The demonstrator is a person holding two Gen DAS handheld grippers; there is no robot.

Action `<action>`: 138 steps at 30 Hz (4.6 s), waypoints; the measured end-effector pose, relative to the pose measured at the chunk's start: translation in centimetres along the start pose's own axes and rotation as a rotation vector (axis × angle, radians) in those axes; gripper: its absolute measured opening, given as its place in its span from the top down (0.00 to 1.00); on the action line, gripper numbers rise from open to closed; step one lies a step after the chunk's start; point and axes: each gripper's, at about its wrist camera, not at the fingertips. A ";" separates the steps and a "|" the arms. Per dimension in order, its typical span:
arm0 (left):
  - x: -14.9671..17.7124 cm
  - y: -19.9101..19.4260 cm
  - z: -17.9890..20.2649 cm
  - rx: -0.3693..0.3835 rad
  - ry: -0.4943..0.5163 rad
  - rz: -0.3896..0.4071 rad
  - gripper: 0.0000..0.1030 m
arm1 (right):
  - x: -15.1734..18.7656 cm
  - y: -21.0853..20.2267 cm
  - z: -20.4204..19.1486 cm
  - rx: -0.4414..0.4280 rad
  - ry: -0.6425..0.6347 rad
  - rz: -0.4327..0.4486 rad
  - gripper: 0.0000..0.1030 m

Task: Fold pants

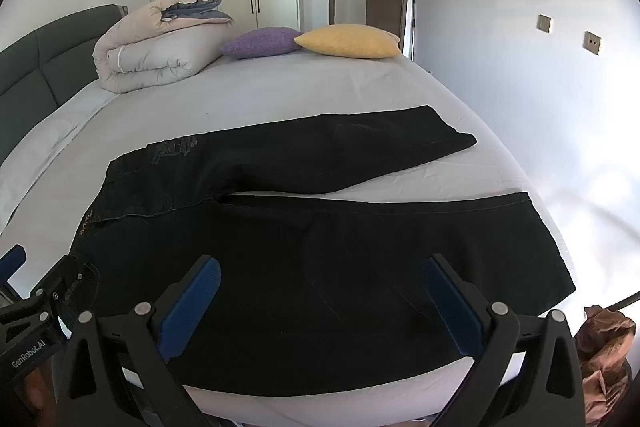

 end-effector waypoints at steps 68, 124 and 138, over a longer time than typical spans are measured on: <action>0.9 0.9 -0.9 -0.012 -0.025 -0.033 0.00 | 1.0 1.1 -1.5 0.005 -0.034 -0.035 0.00; 1.4 2.8 -1.5 -0.056 -0.037 -0.071 0.00 | 1.8 2.3 -2.3 -0.016 -0.046 -0.068 0.00; -1.1 9.2 -2.0 -0.121 0.092 -0.079 0.00 | -1.0 6.9 -1.8 -0.106 -0.107 -0.076 0.00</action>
Point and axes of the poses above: each gripper's, at about its wrist camera, not at the fingertips, and y roughly the way its jaws point, z to its right, x to its underside, and after that the axes turned 13 degrees about -y, right-handed
